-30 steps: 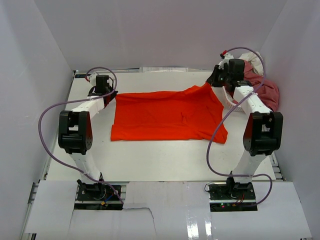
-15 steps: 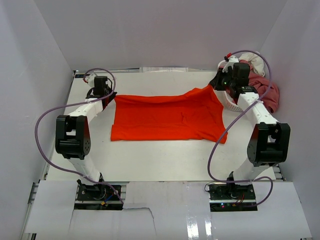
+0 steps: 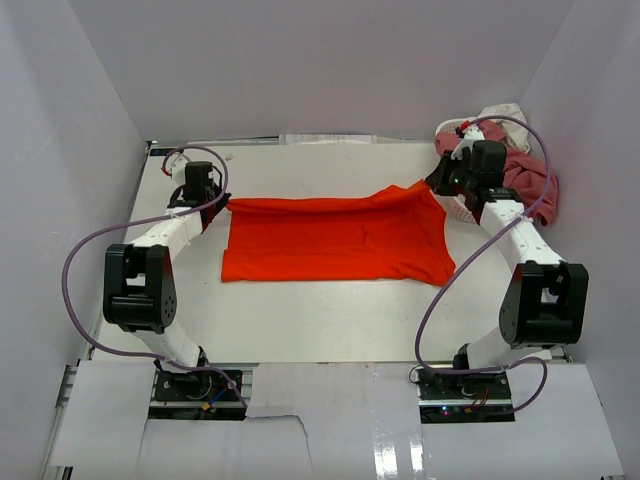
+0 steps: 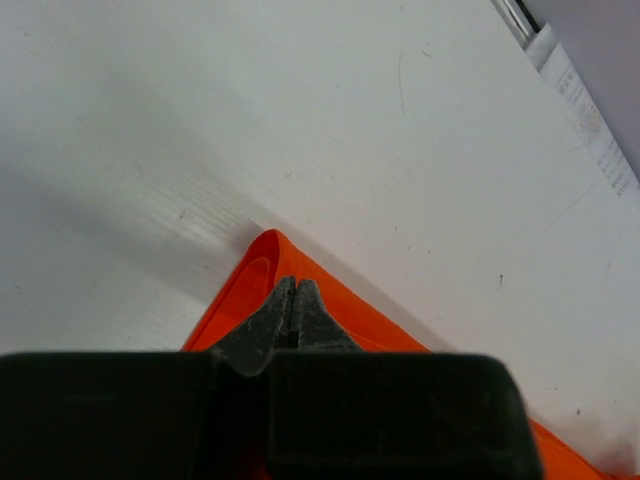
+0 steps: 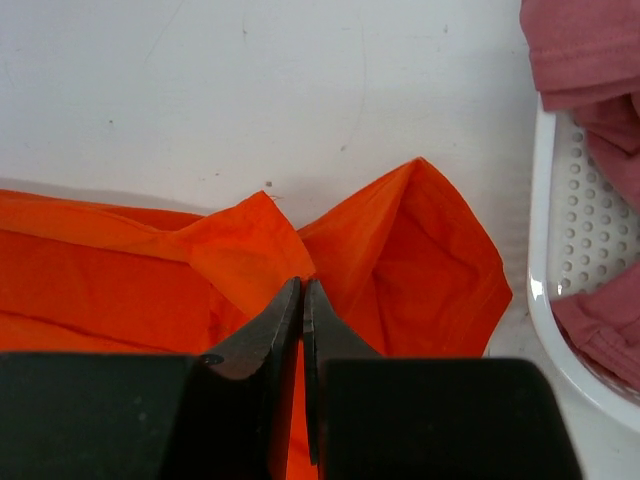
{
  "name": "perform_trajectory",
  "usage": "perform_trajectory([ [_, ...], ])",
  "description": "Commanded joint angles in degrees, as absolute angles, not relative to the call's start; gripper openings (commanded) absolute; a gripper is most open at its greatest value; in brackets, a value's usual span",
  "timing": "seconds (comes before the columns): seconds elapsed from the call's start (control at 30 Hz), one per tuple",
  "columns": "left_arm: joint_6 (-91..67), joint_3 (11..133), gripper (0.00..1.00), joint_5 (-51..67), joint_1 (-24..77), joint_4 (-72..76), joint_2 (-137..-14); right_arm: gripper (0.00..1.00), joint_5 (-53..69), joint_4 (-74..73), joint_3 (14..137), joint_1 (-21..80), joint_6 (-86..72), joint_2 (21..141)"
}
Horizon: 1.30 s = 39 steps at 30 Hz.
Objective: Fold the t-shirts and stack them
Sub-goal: Fold the other side of the tshirt into a rectangle
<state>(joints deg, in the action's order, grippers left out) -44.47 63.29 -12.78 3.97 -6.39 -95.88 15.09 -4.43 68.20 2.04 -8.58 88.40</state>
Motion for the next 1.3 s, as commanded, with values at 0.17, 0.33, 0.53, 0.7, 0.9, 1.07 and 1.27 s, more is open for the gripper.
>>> perform_trajectory([
  [0.17,-45.88,59.42,0.0,-13.98,3.87,-5.45,-92.81,0.08,12.75,-2.29,62.32,0.7,-10.28,83.94],
  [0.33,-45.79,58.62,0.0,-14.68,3.78,-5.36,-92.9,0.08,12.66,-2.37,60.56,-2.89,-11.25,83.67],
  [0.53,-45.62,58.36,0.0,-15.12,3.69,-5.36,-92.9,0.08,12.83,-2.37,59.24,-4.74,-12.13,83.06],
  [0.7,-45.7,58.18,0.0,-14.59,3.78,-5.01,-92.81,0.08,14.32,-2.37,58.27,-5.27,-12.3,82.97],
  [0.9,-45.26,58.1,0.0,-14.33,3.78,-4.92,-92.46,0.08,16.0,-2.29,56.78,-5.27,-12.3,82.44],
  [1.07,-45.26,57.13,0.0,-14.15,3.78,-4.75,-91.67,0.08,18.02,-1.58,53.88,-5.27,-13.09,80.07],
  [1.27,-45.97,52.92,0.0,-12.04,3.78,-2.29,-89.13,0.08,17.4,-1.49,49.58,-5.19,-13.36,76.38],
])
